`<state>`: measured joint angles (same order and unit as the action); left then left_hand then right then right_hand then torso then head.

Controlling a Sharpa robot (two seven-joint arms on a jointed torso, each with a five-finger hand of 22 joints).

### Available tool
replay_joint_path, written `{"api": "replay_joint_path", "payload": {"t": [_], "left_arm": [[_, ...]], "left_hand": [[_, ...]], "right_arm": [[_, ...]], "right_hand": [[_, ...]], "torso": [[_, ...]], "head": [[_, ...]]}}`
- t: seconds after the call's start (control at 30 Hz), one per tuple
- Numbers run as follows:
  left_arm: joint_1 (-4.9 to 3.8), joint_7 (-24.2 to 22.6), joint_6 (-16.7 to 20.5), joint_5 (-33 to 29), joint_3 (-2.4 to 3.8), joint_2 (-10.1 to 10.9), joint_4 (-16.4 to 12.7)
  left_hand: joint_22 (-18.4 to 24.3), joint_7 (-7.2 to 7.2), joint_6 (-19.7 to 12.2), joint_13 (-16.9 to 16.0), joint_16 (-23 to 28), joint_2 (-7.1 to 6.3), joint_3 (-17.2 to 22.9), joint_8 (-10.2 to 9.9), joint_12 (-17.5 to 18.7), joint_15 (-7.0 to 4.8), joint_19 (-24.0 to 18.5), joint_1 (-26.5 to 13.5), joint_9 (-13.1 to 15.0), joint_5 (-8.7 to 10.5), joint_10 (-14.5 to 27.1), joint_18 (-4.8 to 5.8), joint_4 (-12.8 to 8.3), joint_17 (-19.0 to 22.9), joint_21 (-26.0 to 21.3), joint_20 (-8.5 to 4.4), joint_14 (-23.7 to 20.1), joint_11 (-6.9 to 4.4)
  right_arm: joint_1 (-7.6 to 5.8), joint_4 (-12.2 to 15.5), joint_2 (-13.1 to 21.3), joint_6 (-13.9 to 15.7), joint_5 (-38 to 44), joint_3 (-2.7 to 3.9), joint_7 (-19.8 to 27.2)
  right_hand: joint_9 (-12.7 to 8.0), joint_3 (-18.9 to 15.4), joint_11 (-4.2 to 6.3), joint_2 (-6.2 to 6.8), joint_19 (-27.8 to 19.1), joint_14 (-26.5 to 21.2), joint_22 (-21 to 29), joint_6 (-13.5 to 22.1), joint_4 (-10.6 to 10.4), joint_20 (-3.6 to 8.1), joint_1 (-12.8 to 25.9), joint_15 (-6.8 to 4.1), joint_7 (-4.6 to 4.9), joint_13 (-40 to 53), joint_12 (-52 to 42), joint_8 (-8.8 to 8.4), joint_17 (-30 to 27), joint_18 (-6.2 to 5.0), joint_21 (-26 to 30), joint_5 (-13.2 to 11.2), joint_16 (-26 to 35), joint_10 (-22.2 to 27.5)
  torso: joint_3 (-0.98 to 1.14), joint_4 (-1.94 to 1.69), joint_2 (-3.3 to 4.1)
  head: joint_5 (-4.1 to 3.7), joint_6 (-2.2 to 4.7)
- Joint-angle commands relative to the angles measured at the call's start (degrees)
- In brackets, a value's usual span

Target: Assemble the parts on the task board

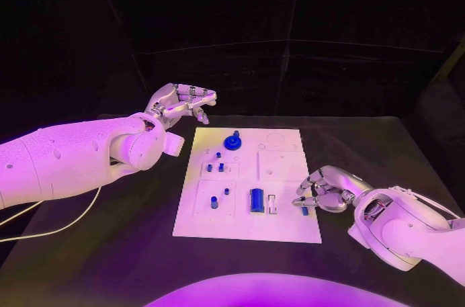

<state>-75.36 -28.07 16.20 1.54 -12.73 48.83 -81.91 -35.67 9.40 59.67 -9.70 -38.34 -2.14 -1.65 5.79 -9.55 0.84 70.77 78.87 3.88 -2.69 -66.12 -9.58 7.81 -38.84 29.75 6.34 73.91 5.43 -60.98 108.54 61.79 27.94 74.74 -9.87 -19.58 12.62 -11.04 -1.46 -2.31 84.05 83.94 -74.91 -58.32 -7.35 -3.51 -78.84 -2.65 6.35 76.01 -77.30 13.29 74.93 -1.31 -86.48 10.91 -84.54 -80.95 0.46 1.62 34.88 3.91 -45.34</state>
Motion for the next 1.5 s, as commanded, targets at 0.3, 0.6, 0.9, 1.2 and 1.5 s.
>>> {"api": "replay_joint_path", "payload": {"t": [0.3,0.6,0.9,1.2,1.5], "left_arm": [[0.16,-1.64,-0.89,-0.17,0.04,-0.39,-0.05],[0.27,-1.62,-0.97,-0.17,0.03,-0.44,0.05],[0.32,-1.58,-1.03,-0.17,0.02,-0.39,0.24],[0.35,-1.51,-1.22,-0.17,0.02,-0.47,0.36],[0.38,-1.45,-1.41,-0.17,0.02,-0.59,0.42]], "left_hand": [[0.1,-0.06,-0.41,-0.02,0.02,0.3,-0.23,0.05,-0.47,-0.01,-0.27,-0.07,-0.03,-0.21,0.31,-0.85,-0.08,0.07,-0.34,0.28,-0.6,-0.04],[0.15,-0.12,-0.32,-0.05,-0.02,0.4,-0.25,0.12,-0.62,-0.02,-0.25,-0.07,-0.01,-0.21,0.3,-0.85,-0.08,0.08,-0.39,0.28,-0.63,-0.08],[0.16,-0.13,-0.31,-0.05,-0.02,0.41,-0.25,0.13,-0.63,-0.02,-0.25,-0.07,0.0,-0.21,0.3,-0.86,-0.08,0.08,-0.39,0.28,-0.63,-0.08],[0.16,-0.13,-0.31,-0.05,-0.02,0.41,-0.25,0.13,-0.63,-0.02,-0.25,-0.07,0.0,-0.21,0.3,-0.86,-0.08,0.08,-0.39,0.28,-0.63,-0.08],[0.21,-0.19,-0.21,-0.07,-0.06,0.51,-0.27,0.19,-0.76,-0.04,-0.24,-0.05,0.02,-0.21,0.33,-0.86,-0.1,0.1,-0.45,0.28,-0.67,-0.11]], "right_arm": [[0.06,-1.68,1.28,-0.06,5.72,-0.09,-7.06],[1.02,-3.29,-0.8,-2.72,6.85,-0.12,-10.57],[1.7,-3.9,-2.44,-4.78,8.1,-0.12,-11.26],[2.17,-4.96,-3.99,-5.85,11.71,-0.12,-12.04],[2.47,-6.63,-5.94,-10.21,18.34,-0.11,-12.92]], "right_hand": [[-0.44,-3.19,0.15,1.12,2.43,4.12,-10.75,-2.37,-2.68,-0.4,3.87,0.08,-0.58,0.52,0.92,-1.1,5.39,-0.12,0.36,5.41,0.44,0.12],[-0.34,-4.35,0.36,1.45,2.46,4.14,-10.76,-3.13,-4.14,-0.25,5.02,-0.08,-0.85,0.57,0.99,-1.06,5.41,-0.11,0.37,4.74,0.44,0.08],[0.08,-4.61,0.76,1.76,2.48,4.14,-10.79,-4.43,-4.22,0.0,4.07,-0.39,-1.34,0.67,1.01,-0.45,5.41,-0.11,0.37,3.73,0.46,0.01],[0.42,-4.08,0.98,1.72,2.51,4.15,-10.81,-4.69,-2.12,0.3,0.09,-0.63,-1.49,0.75,1.13,-0.36,5.43,-0.09,0.37,3.61,0.49,0.0],[0.56,-1.58,1.12,0.67,2.42,4.08,-10.72,-4.87,2.3,0.5,-6.65,-0.8,-1.55,0.58,1.64,-0.55,5.15,-0.12,0.51,-0.17,0.72,0.31]], "torso": [[0.13,0.24,0.01],[0.09,-0.01,0.06],[0.02,-0.05,0.01],[0.01,-0.04,-0.01],[0.03,-0.15,0.01]], "head": [[-0.68,0.15],[-0.86,-0.03],[-0.83,-0.24],[-0.88,-0.26],[-0.94,-0.23]]}}
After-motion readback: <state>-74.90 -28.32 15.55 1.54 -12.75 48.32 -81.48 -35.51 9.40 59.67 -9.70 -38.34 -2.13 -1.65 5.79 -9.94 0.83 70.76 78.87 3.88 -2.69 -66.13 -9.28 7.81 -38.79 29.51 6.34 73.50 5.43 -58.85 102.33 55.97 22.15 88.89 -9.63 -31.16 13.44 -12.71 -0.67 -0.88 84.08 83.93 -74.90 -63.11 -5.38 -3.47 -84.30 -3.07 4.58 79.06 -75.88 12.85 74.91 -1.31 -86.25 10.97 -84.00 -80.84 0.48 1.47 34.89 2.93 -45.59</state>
